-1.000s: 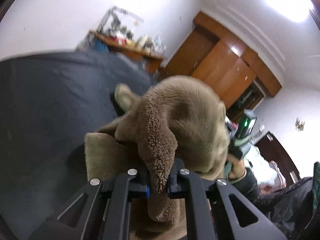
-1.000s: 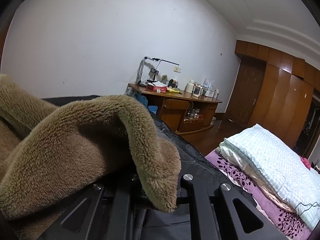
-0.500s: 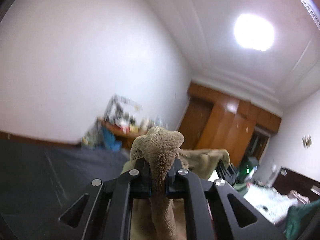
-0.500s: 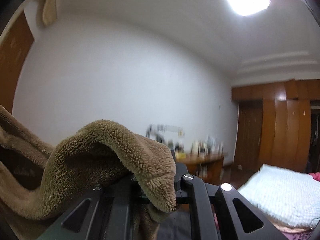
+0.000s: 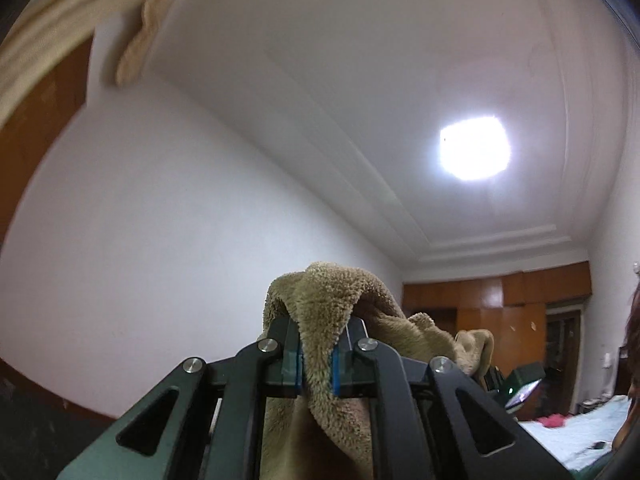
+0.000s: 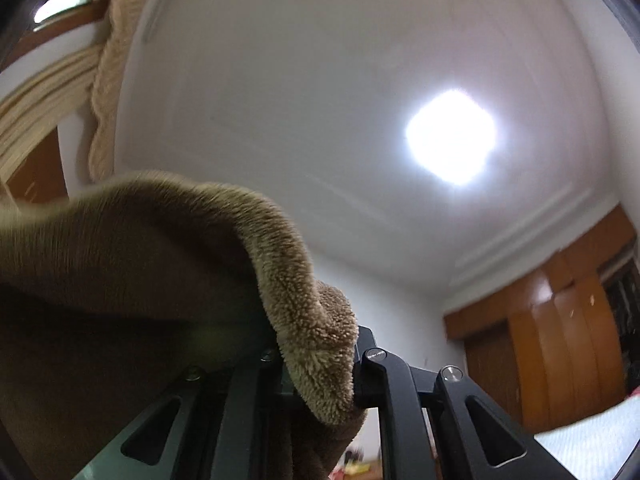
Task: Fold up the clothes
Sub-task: 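Raise the blanket high with both tools to shake it out, then lower the held blanket onto the sheet with both tools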
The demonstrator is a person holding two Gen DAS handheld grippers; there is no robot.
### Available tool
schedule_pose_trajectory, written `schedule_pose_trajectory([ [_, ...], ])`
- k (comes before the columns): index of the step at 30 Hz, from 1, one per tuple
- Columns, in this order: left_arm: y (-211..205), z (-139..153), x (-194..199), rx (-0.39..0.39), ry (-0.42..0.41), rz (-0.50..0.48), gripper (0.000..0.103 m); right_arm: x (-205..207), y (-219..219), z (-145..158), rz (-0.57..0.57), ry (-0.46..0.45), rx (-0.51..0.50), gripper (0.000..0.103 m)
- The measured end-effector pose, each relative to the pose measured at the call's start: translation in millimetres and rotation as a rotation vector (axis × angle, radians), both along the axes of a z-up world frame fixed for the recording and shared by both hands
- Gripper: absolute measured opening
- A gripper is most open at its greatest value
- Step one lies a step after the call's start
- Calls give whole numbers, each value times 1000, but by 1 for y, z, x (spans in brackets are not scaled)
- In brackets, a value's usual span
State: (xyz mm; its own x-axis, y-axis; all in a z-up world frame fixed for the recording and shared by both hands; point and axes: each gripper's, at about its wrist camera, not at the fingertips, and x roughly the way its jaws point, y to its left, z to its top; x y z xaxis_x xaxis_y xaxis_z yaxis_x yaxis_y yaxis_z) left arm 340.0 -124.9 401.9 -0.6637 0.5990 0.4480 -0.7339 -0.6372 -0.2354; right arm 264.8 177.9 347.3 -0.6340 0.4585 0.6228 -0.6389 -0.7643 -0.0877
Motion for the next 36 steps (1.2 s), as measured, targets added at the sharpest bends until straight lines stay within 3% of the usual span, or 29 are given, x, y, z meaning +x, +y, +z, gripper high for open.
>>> schedule_pose_trajectory([
  [5, -14, -6, 28, 3, 33, 61, 13, 1, -22, 4, 32, -25, 31, 12],
  [9, -5, -24, 16, -69, -42, 116, 14, -30, -19, -5, 128, -220, -31, 12],
  [14, 4, -73, -47, -203, -339, 219, 14, -102, -5, -55, 238, -607, -135, 12],
  [17, 13, -126, -110, -323, -590, 273, 16, -151, 8, -102, 316, -846, -235, 13],
  [19, 20, -164, -147, -383, -752, 284, 25, -184, 16, -142, 348, -1004, -300, 13],
  [21, 22, -212, -183, -435, -915, 327, 48, -212, 24, -182, 363, -1142, -351, 13],
  [23, 22, -252, -208, -457, -1018, 380, 55, -229, 33, -222, 388, -1255, -401, 13],
  [25, 22, -282, -213, -455, -1070, 380, 56, -244, 35, -259, 383, -1332, -440, 13],
  [27, 17, -298, -215, -445, -1096, 374, 64, -236, 58, -278, 370, -1370, -442, 17],
  [31, 15, -307, -221, -466, -1078, 373, 76, -223, 98, -299, 402, -1359, -471, 20],
  [34, 14, -310, -217, -504, -1065, 356, 79, -222, 120, -289, 398, -1321, -501, 43],
  [35, 13, -311, -216, -516, -1061, 351, 79, -221, 125, -287, 396, -1303, -504, 61],
  [36, 14, -310, -217, -528, -1057, 345, 79, -219, 124, -280, 400, -1282, -504, 67],
])
